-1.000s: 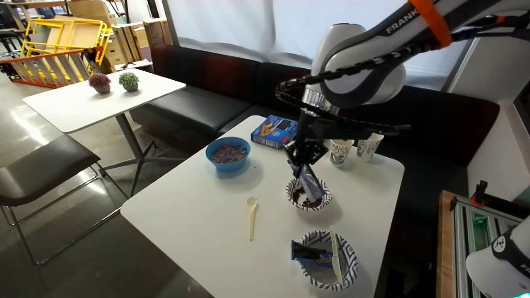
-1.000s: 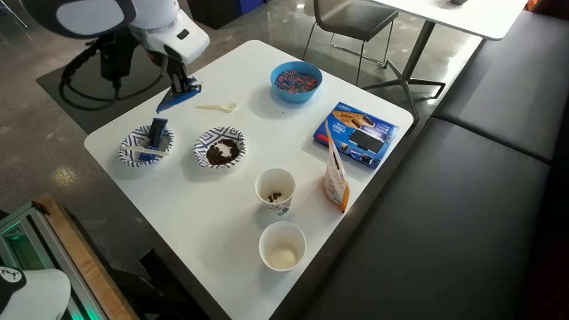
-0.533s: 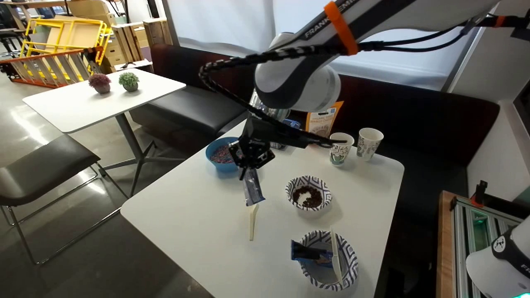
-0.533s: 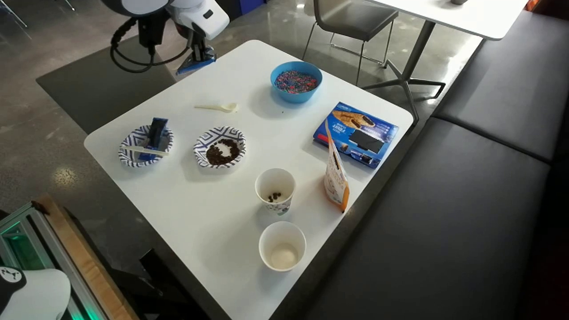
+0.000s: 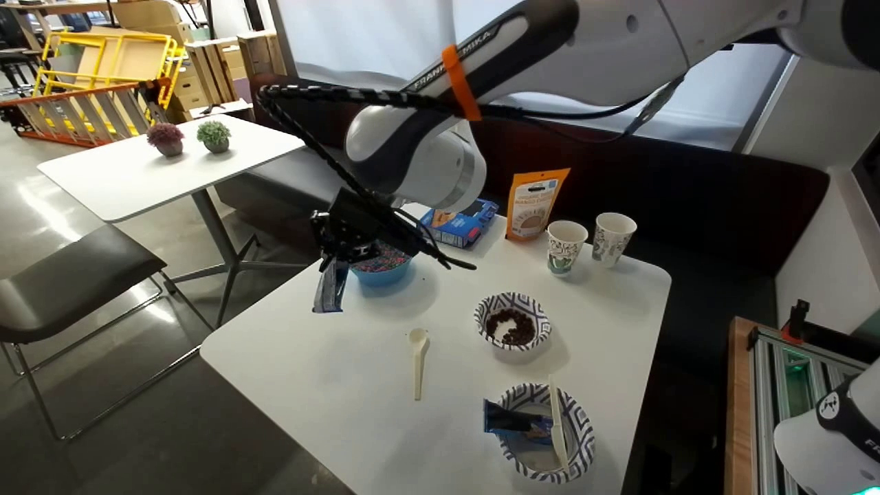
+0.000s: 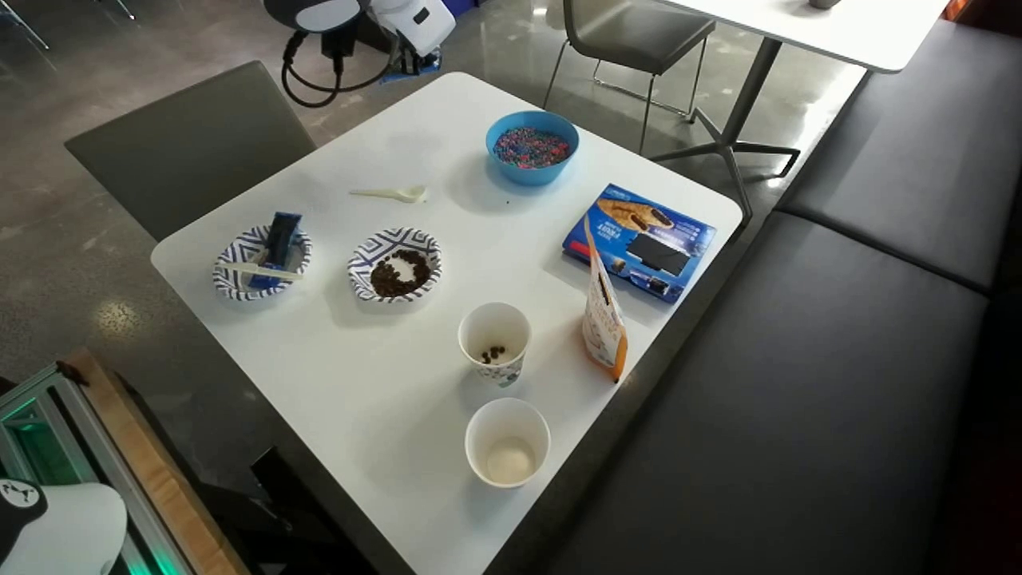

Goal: Move the blue packet forward to the left side of the table

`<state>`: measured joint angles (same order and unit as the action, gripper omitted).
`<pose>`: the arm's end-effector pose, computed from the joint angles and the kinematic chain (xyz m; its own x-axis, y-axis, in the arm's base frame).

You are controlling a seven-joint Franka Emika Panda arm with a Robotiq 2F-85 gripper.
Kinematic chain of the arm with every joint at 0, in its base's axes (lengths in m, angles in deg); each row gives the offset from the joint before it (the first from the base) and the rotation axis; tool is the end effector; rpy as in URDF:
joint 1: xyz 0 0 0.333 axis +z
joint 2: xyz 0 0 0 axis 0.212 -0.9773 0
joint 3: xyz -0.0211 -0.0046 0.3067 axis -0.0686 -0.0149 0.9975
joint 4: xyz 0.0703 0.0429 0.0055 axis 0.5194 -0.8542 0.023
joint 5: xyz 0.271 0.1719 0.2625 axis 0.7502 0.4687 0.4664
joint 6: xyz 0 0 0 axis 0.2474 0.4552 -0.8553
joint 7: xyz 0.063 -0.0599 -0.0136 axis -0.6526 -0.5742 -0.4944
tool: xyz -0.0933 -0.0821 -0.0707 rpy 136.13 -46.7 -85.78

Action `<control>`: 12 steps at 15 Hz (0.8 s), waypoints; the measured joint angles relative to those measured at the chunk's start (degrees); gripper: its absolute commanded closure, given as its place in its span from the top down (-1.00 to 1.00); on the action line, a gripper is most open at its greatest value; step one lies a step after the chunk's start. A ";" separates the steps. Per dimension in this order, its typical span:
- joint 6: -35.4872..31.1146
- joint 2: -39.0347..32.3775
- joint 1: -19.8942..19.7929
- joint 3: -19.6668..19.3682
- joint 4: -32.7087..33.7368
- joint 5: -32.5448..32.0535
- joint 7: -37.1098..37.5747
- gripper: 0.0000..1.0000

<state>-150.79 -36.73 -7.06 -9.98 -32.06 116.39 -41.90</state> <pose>0.7224 0.1499 0.2569 0.6469 -0.7620 -0.0309 -0.6085 -0.4913 -0.6231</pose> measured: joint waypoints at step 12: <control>-13.50 -22.22 6.82 -1.84 18.79 4.21 23.36 -0.46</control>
<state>-164.29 -58.95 -0.24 -11.82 -13.27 120.60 -18.54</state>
